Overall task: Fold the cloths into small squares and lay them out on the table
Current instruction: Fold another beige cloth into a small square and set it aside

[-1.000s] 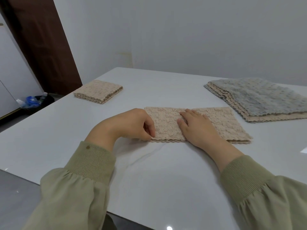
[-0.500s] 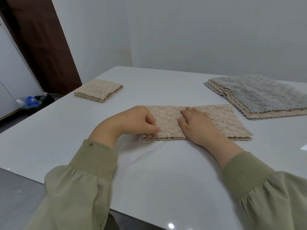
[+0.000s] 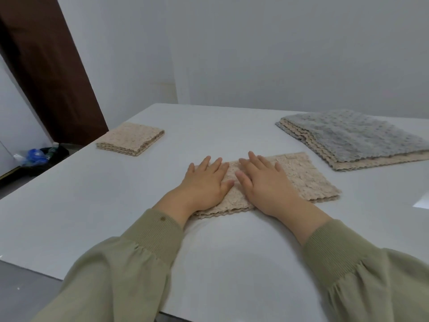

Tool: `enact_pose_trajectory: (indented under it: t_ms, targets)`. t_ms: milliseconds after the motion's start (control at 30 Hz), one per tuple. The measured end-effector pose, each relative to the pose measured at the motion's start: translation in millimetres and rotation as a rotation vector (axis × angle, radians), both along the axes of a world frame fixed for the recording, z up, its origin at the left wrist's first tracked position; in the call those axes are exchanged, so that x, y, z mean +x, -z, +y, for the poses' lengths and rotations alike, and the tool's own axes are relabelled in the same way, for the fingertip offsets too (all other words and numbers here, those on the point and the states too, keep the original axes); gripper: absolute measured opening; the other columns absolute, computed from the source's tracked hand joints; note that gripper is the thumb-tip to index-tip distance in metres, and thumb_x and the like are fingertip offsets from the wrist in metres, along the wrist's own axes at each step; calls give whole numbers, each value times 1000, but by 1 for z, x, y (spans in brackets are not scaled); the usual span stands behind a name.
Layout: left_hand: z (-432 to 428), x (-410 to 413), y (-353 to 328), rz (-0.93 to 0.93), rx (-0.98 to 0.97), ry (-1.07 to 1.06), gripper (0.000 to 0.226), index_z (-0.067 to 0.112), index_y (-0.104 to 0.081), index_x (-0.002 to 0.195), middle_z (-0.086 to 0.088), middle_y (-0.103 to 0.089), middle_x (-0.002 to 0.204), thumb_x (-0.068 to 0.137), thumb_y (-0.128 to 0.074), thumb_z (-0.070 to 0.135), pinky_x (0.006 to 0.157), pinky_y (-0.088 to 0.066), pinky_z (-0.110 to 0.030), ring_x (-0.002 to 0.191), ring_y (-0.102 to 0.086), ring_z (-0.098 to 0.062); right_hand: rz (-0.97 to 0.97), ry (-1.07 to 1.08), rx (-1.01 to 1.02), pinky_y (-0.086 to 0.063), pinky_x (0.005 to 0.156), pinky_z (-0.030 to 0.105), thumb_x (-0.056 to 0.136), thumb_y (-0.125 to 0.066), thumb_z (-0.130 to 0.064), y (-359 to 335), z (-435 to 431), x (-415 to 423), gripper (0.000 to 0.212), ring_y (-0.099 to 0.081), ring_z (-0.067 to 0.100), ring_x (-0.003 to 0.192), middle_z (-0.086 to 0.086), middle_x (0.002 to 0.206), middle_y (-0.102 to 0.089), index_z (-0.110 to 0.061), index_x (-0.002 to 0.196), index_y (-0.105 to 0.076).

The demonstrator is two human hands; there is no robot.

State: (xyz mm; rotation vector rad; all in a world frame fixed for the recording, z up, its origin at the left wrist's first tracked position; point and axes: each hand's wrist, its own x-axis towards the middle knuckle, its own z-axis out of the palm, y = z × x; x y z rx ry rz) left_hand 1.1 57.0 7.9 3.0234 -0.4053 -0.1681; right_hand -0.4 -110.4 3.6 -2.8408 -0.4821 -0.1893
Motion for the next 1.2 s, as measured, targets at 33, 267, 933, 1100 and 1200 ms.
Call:
enact_pose_trajectory:
  t_ms: [33,267,933,1100,1200]
  targets:
    - [-1,0,0,-2,9,-7,60,24,-1,151,5,6,159,99,-13,50,117,3,-48,146,11,-18,3,7,-11,-1,116,47,99,-15,-49,0,0,2,56,-3,17,146,-1,159,-8,-26,150,-20]
    - [-1,1,0,20,22,-13,60,27,5,150,7,10,159,99,-12,51,117,4,-49,145,11,-17,190,216,-136,4,114,53,99,-7,-46,-4,-33,24,55,1,18,146,-4,160,1,-29,151,-7]
    - [-72,-9,-5,-95,-60,63,65,34,-4,150,3,0,160,93,-17,63,114,6,-56,146,7,-21,-8,535,-62,-35,95,43,91,-39,-26,-12,-67,51,41,-38,33,124,15,130,-48,-6,126,-49]
    - [-74,-5,0,-30,6,43,70,37,0,149,5,6,159,89,-17,69,114,7,-57,146,11,-21,57,551,36,-33,99,45,81,-50,-29,-15,-71,55,47,-37,35,124,14,132,-46,-9,123,-52]
    - [-73,-4,1,-41,-3,46,71,37,0,149,5,6,159,89,-18,70,114,6,-58,146,11,-21,91,613,140,-44,94,45,68,-54,-34,-19,-70,54,31,-51,34,109,13,115,-58,-12,89,-59]
